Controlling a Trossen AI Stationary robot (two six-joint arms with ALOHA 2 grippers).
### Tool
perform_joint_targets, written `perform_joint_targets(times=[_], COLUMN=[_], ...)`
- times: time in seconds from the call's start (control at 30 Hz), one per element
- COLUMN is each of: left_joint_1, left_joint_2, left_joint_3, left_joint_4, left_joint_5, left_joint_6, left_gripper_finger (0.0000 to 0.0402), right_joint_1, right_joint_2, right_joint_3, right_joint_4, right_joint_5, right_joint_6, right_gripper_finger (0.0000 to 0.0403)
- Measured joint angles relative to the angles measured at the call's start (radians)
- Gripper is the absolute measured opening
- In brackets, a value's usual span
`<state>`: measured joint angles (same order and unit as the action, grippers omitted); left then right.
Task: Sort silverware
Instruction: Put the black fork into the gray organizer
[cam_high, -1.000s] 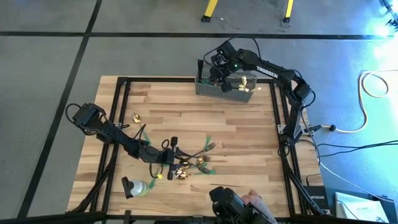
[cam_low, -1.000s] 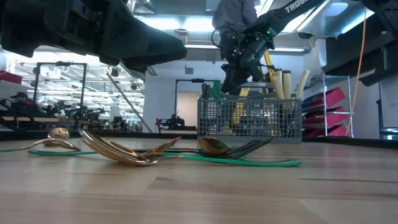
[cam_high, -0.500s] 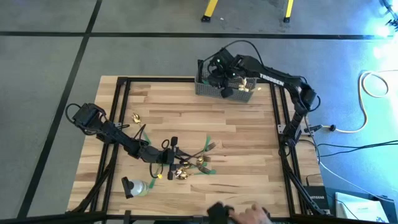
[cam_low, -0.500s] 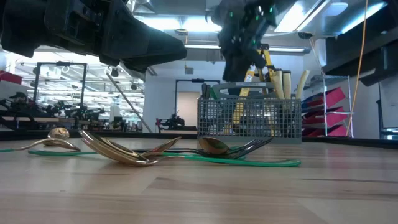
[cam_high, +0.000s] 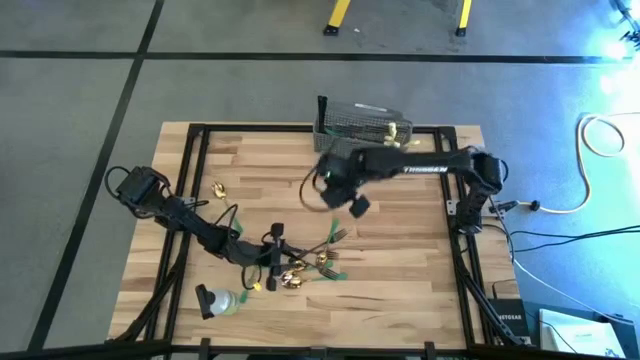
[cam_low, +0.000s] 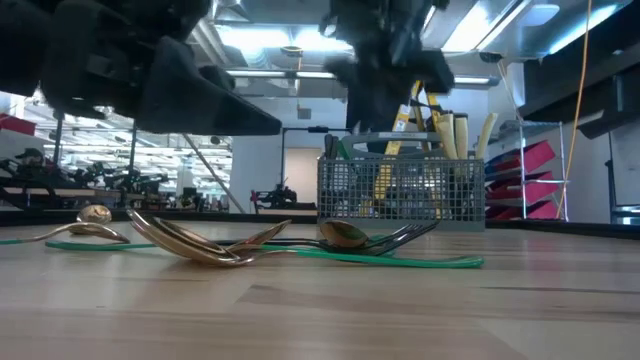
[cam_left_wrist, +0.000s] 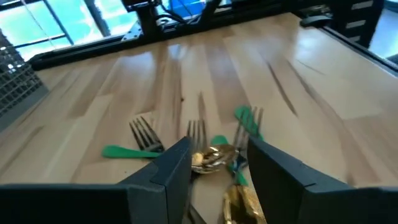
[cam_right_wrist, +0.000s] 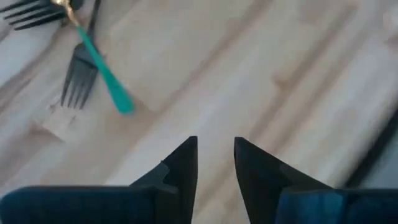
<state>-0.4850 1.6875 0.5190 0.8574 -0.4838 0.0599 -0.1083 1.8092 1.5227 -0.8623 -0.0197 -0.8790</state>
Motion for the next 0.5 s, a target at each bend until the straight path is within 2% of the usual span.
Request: perform_joint_targets(times=[0.17, 0.3, 0.37, 0.5], left_joint_1=[-0.032, -0.046, -0.047, -0.047], left_joint_2=[0.000, 0.000, 0.000, 0.000], left_joint_3=[-0.067, -0.152, -0.187, -0.224], left_joint_4=[0.063, 0.201, 0.261, 0.307], left_joint_5=[-0.067, -0.087, -0.089, -0.091], left_joint_6=[-0.022, -0.047, -0.059, -0.084], left_gripper_finger=[0.0141, 0.0141, 0.0141, 0.0141], right_joint_1=[0.091, 0.154, 0.194, 0.246], right_joint_2=[0.020, 0.021, 0.028, 0.062], right_joint_3=[-0.140, -0.226, -0.273, -0.331], right_joint_4=[0.208, 0.378, 0.461, 0.605], right_joint_5=[-0.039, -0.148, -0.144, -0.074], right_joint_6=[0.067, 0.167, 0.195, 0.260], right_gripper_finger=[0.0060, 0.0053, 0.0058, 0.0080])
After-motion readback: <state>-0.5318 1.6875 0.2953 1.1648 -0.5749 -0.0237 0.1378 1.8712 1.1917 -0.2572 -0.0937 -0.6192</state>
